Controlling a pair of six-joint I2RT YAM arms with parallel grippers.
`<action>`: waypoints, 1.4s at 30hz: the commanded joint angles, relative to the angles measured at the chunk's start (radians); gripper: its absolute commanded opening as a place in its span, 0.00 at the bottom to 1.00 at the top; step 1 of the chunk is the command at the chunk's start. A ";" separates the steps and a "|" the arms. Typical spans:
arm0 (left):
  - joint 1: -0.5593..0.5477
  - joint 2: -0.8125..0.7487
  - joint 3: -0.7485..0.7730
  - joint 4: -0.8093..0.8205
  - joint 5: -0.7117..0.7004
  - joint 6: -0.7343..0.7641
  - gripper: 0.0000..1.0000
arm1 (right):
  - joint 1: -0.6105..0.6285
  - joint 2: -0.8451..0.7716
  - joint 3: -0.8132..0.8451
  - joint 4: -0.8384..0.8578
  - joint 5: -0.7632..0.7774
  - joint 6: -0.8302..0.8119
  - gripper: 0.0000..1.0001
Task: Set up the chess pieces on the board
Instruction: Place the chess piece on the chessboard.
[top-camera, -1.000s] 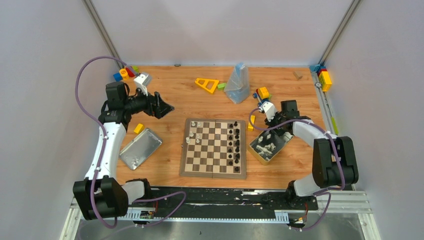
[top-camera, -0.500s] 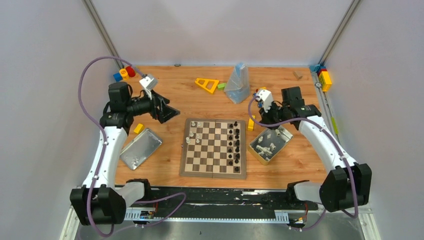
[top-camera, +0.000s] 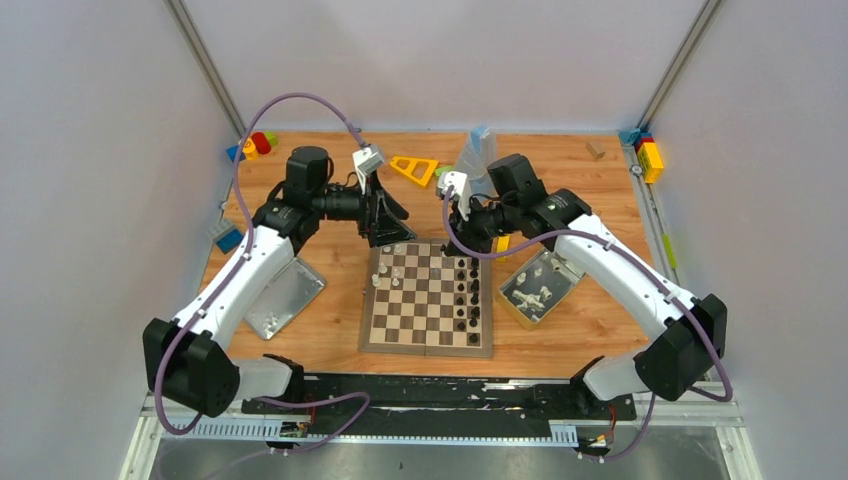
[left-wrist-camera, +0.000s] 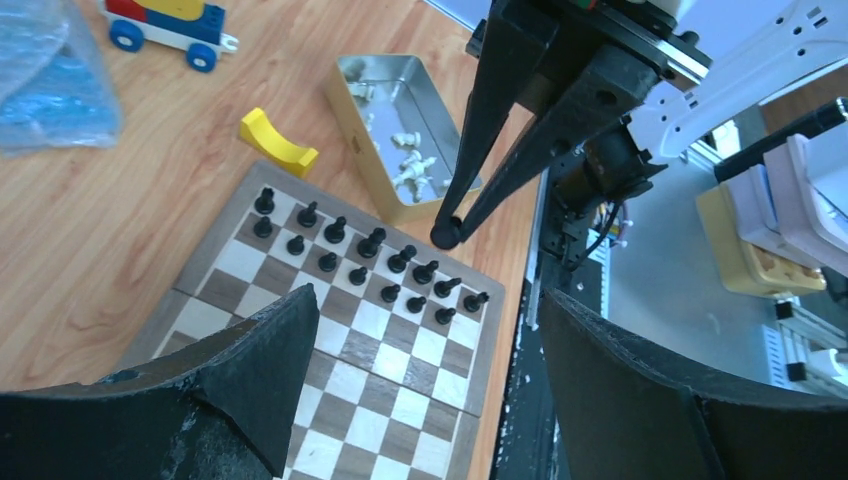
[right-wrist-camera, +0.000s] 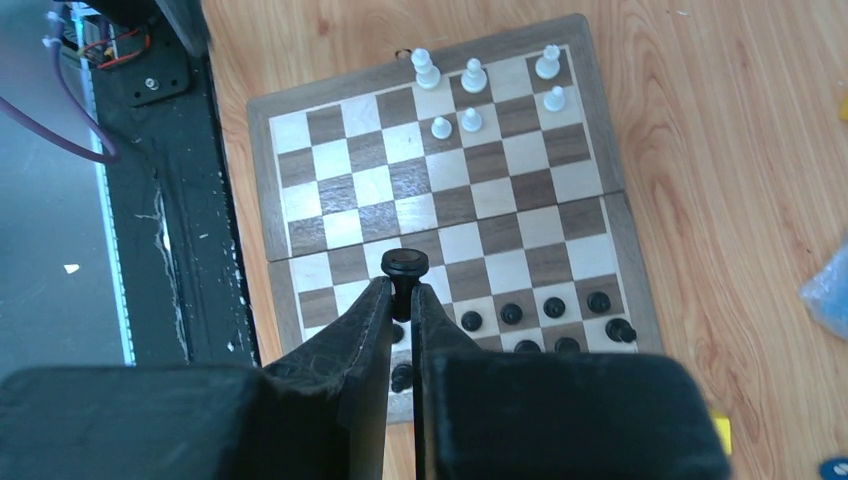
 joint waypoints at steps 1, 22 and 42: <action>-0.041 0.038 0.039 0.051 0.027 -0.054 0.88 | 0.037 0.032 0.071 0.062 -0.036 0.057 0.06; -0.110 0.189 0.074 0.046 0.089 -0.066 0.62 | 0.049 0.042 0.080 0.076 -0.084 0.093 0.06; -0.127 0.222 0.083 0.036 0.137 -0.083 0.48 | 0.050 0.039 0.068 0.103 -0.026 0.113 0.04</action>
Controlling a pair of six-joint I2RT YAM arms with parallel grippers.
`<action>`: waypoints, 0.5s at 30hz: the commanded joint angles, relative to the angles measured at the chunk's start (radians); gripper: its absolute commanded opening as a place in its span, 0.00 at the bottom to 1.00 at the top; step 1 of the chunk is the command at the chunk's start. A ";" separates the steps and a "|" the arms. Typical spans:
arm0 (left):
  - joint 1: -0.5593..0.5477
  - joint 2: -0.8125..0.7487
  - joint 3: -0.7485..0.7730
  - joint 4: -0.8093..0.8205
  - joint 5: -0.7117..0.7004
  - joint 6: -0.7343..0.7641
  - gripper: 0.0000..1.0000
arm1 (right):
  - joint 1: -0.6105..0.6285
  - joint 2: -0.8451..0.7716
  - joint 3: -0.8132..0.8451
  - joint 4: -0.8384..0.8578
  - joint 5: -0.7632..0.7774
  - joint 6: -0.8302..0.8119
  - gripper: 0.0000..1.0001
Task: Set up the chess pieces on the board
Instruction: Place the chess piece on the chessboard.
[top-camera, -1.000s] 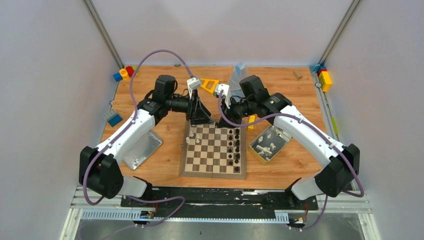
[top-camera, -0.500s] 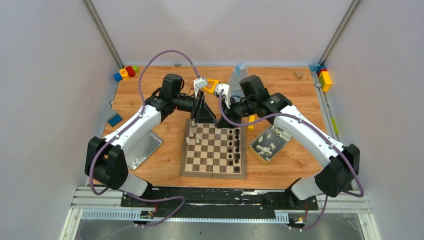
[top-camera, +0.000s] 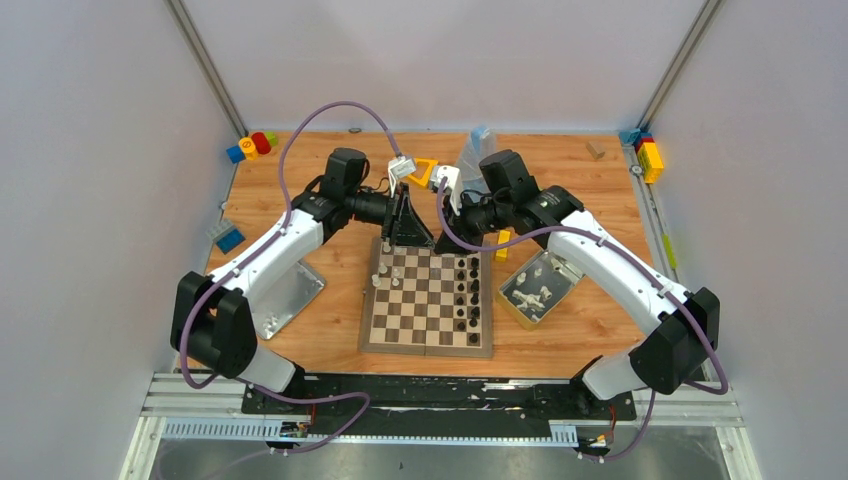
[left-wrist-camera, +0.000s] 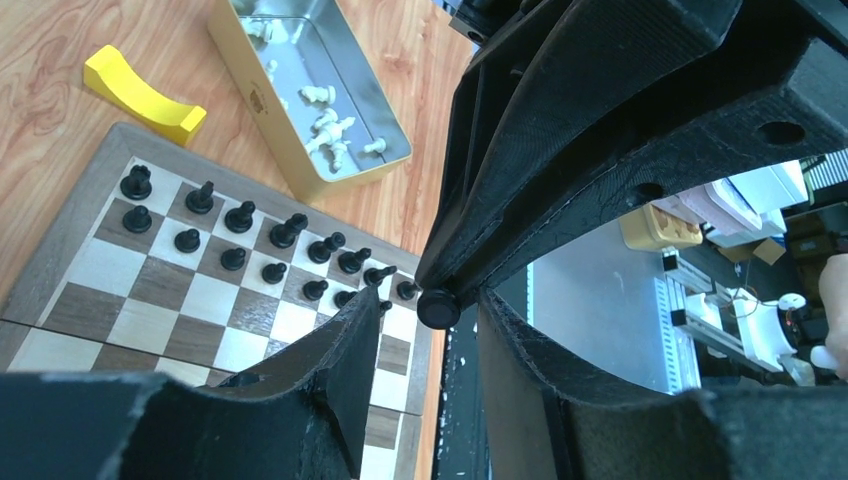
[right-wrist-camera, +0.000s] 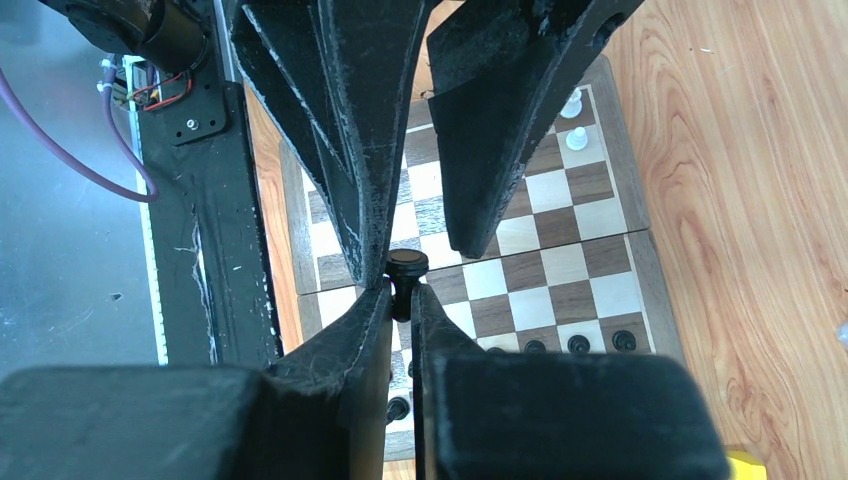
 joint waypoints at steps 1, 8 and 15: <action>-0.015 0.009 0.041 0.014 0.035 -0.012 0.47 | 0.006 -0.012 0.013 0.061 0.008 0.017 0.04; -0.019 0.017 0.042 0.015 0.038 -0.012 0.43 | 0.012 -0.010 0.006 0.063 0.007 0.016 0.04; -0.019 0.027 0.054 0.020 0.048 -0.017 0.29 | 0.023 -0.010 0.002 0.062 0.013 0.010 0.05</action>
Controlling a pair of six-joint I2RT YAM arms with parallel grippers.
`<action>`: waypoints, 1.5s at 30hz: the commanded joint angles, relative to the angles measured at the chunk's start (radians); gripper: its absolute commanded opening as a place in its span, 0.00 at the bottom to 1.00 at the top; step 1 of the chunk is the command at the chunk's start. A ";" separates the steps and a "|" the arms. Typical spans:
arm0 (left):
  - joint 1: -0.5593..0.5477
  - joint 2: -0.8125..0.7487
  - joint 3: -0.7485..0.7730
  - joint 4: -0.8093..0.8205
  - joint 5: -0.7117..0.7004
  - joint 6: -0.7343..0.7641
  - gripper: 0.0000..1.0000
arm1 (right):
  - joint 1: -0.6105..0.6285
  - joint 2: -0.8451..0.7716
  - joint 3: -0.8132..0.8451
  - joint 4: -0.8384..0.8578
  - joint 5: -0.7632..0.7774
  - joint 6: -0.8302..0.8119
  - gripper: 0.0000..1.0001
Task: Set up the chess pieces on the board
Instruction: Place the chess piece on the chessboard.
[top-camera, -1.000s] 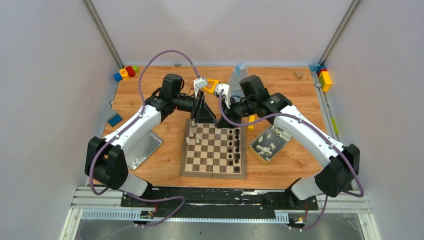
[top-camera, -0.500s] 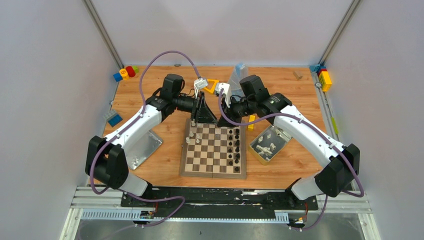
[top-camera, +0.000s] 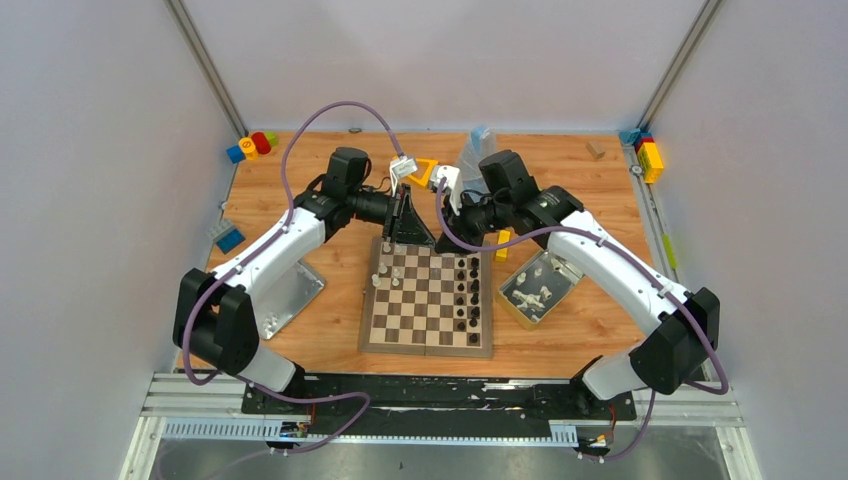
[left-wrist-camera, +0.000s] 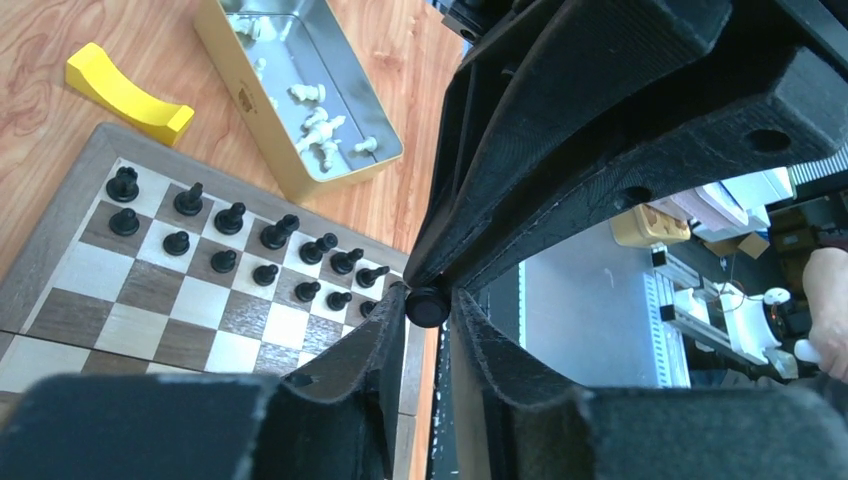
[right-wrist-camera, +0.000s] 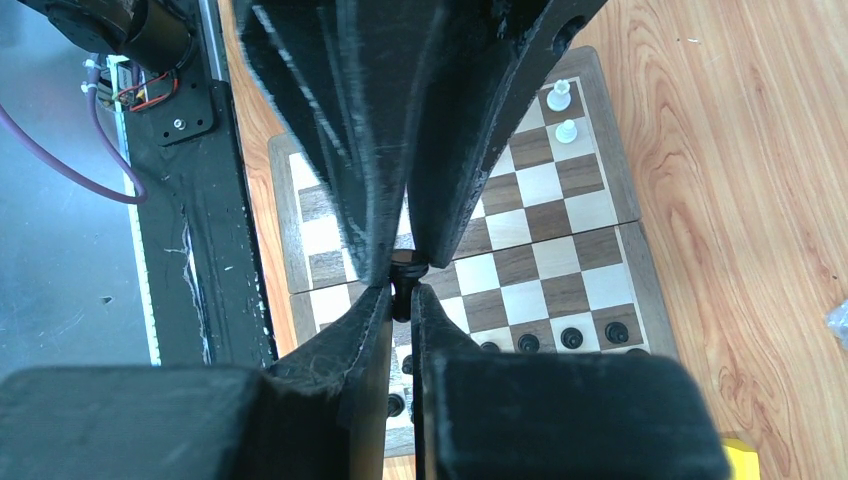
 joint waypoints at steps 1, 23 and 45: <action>-0.014 0.011 0.044 0.021 0.024 -0.007 0.26 | 0.017 -0.011 0.002 0.061 -0.015 0.003 0.05; -0.006 -0.098 -0.085 0.153 -0.065 -0.053 0.00 | -0.027 -0.057 -0.007 0.081 0.030 0.040 0.46; 0.127 -0.178 -0.365 0.894 -0.189 -0.638 0.00 | -0.272 0.156 -0.017 0.451 -0.549 0.626 0.43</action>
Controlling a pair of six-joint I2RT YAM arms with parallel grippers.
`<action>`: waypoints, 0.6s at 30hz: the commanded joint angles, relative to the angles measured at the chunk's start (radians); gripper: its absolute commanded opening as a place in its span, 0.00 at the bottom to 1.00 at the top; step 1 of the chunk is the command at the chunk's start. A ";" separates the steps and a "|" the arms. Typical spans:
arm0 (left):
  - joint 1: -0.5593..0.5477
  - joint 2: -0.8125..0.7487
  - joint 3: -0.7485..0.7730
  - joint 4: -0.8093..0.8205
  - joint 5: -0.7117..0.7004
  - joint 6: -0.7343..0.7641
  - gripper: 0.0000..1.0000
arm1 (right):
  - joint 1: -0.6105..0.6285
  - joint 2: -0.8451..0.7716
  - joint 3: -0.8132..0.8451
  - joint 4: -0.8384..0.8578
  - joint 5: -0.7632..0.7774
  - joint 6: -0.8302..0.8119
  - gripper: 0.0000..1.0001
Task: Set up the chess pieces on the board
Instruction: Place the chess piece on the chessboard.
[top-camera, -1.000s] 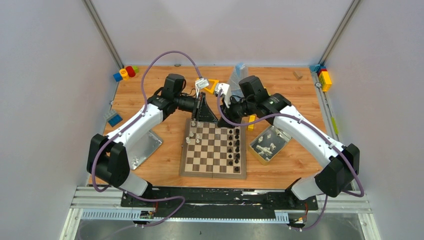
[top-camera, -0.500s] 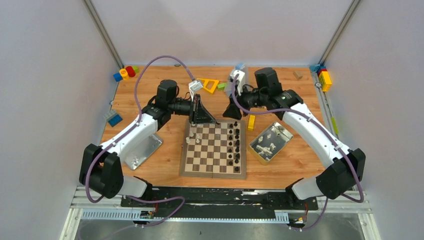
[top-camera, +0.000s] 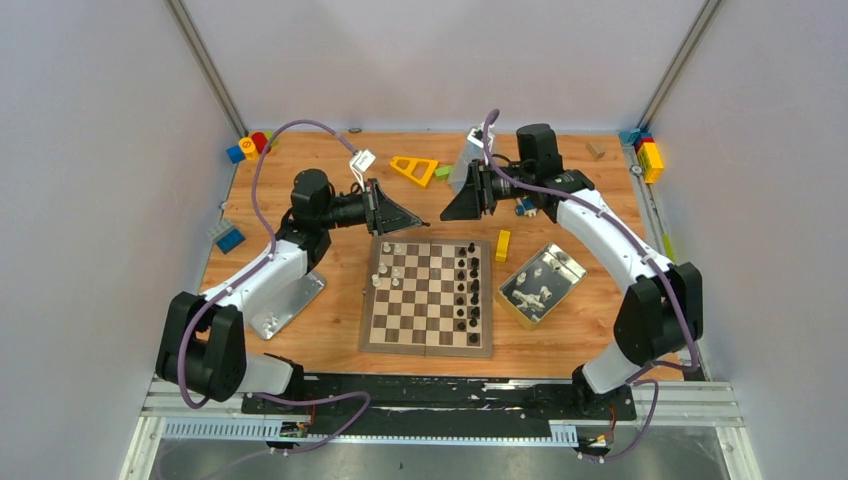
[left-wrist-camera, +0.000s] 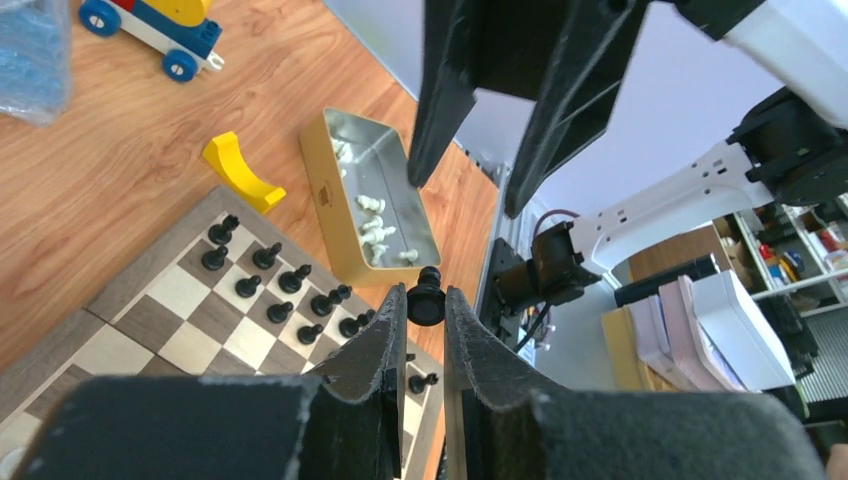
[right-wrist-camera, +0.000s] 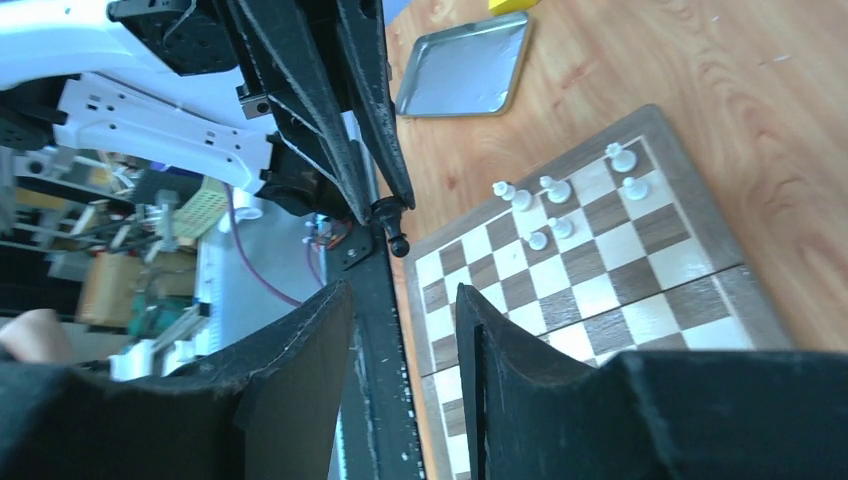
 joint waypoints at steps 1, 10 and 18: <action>0.007 -0.032 -0.037 0.242 -0.019 -0.115 0.00 | 0.005 0.059 0.007 0.129 -0.137 0.142 0.43; 0.007 -0.010 -0.091 0.438 -0.021 -0.173 0.00 | 0.006 0.115 0.012 0.214 -0.224 0.240 0.41; 0.005 0.018 -0.105 0.503 -0.022 -0.184 0.00 | 0.027 0.148 0.027 0.254 -0.252 0.284 0.38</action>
